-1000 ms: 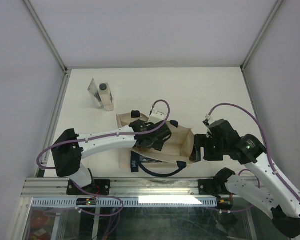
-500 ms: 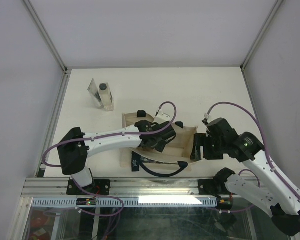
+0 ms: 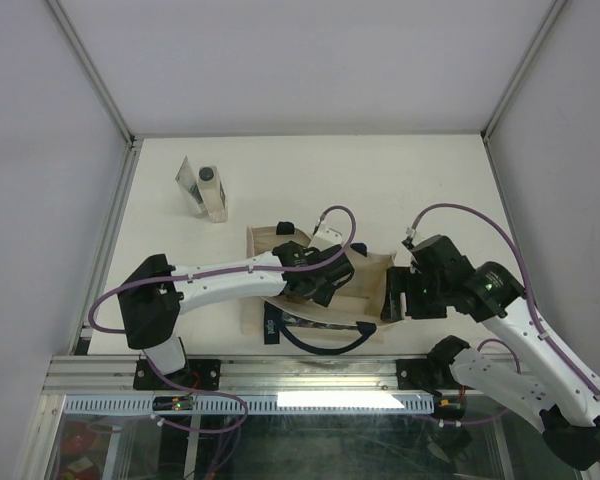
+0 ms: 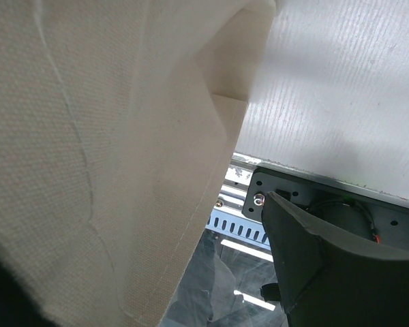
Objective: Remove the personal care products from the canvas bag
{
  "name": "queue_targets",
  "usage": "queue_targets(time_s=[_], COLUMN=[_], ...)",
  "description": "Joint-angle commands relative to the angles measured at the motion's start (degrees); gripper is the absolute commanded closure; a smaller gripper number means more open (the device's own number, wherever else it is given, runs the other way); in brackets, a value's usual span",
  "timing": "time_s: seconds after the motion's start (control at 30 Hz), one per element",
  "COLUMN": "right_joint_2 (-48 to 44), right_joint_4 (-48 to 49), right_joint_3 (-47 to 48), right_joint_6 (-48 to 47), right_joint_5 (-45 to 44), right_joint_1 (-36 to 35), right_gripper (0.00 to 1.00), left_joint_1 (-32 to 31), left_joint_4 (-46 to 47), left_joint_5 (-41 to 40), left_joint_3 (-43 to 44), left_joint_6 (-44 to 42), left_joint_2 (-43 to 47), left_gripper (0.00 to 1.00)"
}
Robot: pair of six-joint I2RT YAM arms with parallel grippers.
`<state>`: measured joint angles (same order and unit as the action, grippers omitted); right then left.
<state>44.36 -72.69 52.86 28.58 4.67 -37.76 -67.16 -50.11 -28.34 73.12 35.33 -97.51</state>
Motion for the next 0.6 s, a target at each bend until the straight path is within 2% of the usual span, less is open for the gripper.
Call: queue_targets(time_s=[0.0, 0.1, 0.3, 0.57], right_joint_2=[-0.2, 0.1, 0.1, 0.6], right_joint_4=[0.2, 0.2, 0.3, 0.7], right_joint_3=[2.9, 3.1, 3.5, 3.9], right_joint_6=[-1.1, -1.3, -1.2, -1.2], right_joint_5=[-1.3, -1.3, -1.6, -1.8], right_joint_1=[-0.2, -0.1, -0.1, -0.2], right_gripper=[0.25, 0.25, 0.25, 0.25], left_joint_1=[-0.8, -0.8, -0.8, -0.6], left_joint_4=[-0.1, -1.0, -3.7, -7.4], left_joint_5=[3.9, 3.5, 2.3, 1.3], left_joint_3=[-1.6, -0.5, 5.4, 14.5], left_joint_6=[-0.8, -0.9, -1.7, -2.0], left_joint_2=[-0.9, -0.3, 1.7, 2.3], left_gripper=[0.19, 0.34, 0.71, 0.98])
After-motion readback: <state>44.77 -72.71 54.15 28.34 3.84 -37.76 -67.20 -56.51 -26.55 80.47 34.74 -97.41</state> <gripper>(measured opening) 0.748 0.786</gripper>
